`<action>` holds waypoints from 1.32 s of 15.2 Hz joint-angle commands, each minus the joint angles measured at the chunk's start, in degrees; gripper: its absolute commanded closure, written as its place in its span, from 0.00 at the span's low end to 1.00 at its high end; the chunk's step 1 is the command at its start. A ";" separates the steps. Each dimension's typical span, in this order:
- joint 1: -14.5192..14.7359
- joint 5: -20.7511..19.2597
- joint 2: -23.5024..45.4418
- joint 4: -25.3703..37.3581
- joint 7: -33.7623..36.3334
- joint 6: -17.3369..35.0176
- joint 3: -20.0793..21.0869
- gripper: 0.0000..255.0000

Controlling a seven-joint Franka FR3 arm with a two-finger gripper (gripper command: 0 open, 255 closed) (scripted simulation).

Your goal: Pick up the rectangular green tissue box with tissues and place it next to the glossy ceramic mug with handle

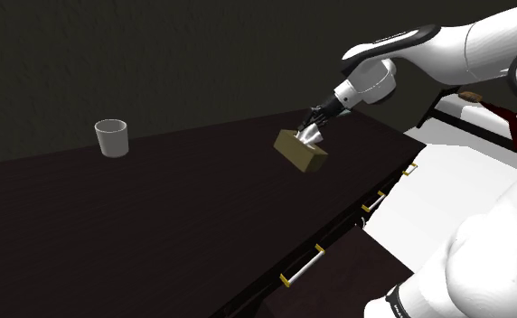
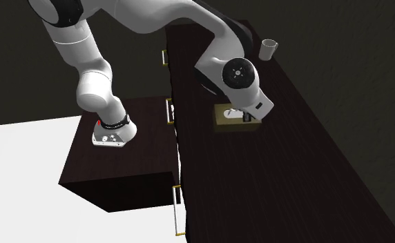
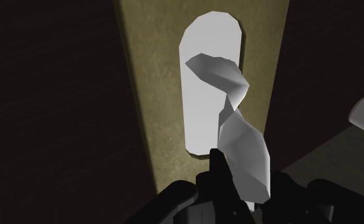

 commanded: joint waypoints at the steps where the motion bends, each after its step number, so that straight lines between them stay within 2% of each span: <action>1: -0.05 -1.21 -0.87 0.69 1.25 -1.06 -0.16 1.00; 20: -0.20 -8.61 -5.96 9.20 11.17 -10.77 -0.22 1.00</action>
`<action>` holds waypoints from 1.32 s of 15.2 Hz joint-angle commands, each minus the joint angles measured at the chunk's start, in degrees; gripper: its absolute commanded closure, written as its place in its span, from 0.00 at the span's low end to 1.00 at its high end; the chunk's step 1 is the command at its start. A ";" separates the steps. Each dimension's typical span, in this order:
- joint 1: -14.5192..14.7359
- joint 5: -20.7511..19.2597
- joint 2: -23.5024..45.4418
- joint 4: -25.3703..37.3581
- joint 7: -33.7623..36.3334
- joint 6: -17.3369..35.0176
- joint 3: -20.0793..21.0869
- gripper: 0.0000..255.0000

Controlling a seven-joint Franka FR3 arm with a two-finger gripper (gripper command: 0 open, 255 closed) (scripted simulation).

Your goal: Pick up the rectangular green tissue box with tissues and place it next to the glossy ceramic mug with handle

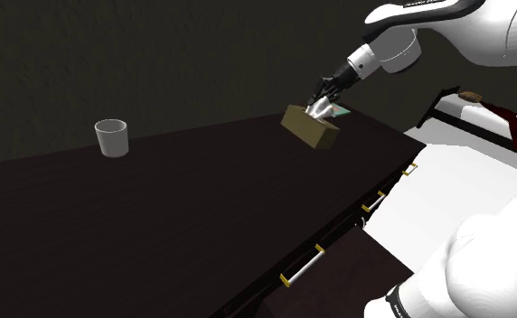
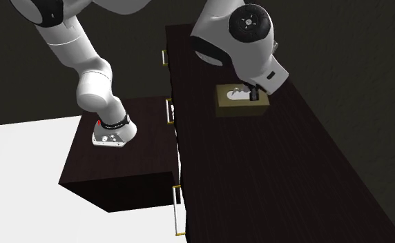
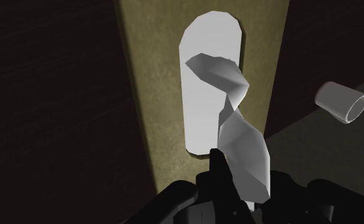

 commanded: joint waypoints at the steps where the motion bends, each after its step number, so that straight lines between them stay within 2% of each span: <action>1: -0.07 -0.57 -0.33 1.23 0.91 -1.29 -0.03 1.00; 12: -0.24 -2.45 -0.96 7.98 5.00 -7.53 -0.12 1.00; 20: 4.82 -4.49 -3.76 3.68 15.14 0.35 6.95 1.00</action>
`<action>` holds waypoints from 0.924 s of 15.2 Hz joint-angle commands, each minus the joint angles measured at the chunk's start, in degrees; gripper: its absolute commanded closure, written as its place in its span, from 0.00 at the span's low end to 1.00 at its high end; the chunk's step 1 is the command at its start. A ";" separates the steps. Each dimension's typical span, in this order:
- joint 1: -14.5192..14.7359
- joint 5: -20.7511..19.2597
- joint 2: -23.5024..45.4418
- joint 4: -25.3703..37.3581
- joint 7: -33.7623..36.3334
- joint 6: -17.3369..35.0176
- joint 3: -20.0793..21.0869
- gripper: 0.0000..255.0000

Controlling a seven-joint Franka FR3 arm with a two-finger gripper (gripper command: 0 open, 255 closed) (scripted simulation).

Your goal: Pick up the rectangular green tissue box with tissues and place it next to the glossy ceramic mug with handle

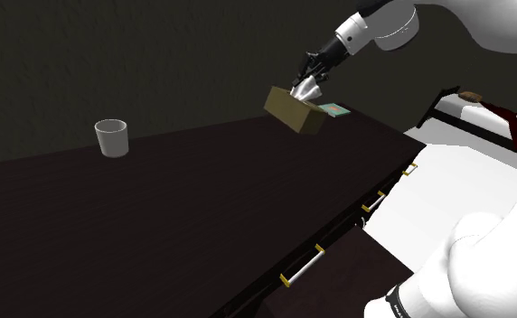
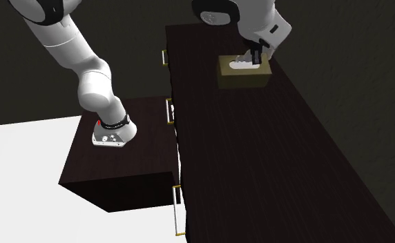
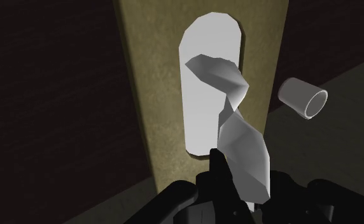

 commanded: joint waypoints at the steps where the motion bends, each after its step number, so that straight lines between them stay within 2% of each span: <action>1: 1.18 -0.36 -0.05 -0.12 2.62 1.50 1.66 1.00; 8: 5.32 -1.47 1.45 0.33 11.23 6.90 7.22 1.00; 14: 8.81 -2.82 4.94 3.45 18.68 10.48 11.37 1.00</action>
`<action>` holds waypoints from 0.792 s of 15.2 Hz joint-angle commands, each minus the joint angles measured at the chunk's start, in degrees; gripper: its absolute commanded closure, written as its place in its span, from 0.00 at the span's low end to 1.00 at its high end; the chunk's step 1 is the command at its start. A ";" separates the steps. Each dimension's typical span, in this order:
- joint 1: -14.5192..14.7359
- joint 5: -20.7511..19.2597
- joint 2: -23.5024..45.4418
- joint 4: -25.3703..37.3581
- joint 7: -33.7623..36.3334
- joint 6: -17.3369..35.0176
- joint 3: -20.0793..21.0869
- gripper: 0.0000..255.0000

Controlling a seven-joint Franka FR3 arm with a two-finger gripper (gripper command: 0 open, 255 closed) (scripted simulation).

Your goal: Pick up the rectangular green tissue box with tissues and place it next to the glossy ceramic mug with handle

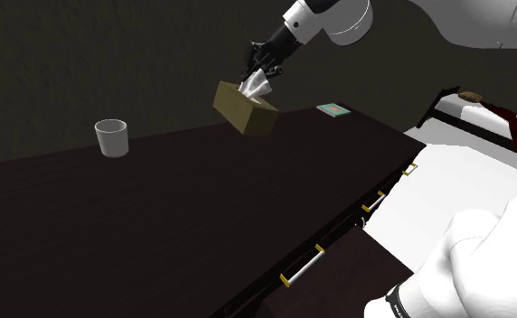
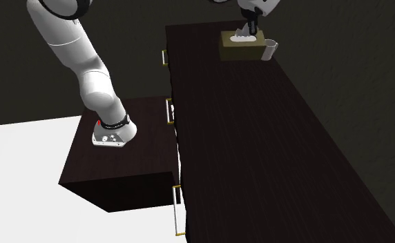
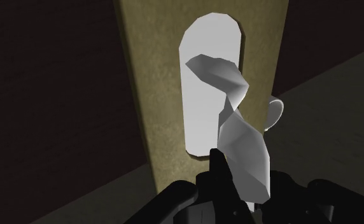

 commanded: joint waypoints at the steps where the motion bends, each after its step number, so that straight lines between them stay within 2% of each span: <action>1: 1.31 -0.63 1.45 1.35 2.87 1.31 1.48 1.00; 12: 7.81 -5.37 13.11 14.98 17.02 3.97 6.71 1.00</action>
